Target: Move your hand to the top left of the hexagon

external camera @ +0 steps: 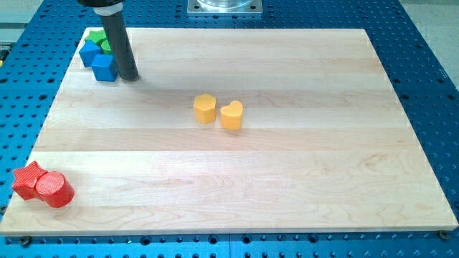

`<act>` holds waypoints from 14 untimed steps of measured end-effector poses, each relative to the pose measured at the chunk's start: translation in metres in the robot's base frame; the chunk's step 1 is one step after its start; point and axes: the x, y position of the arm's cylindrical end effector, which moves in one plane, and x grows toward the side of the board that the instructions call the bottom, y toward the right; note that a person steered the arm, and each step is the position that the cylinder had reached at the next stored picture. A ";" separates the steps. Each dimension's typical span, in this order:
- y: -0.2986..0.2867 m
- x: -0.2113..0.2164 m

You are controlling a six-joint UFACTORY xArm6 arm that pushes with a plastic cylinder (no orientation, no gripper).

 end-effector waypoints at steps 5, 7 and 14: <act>0.002 0.050; 0.007 0.062; 0.033 0.078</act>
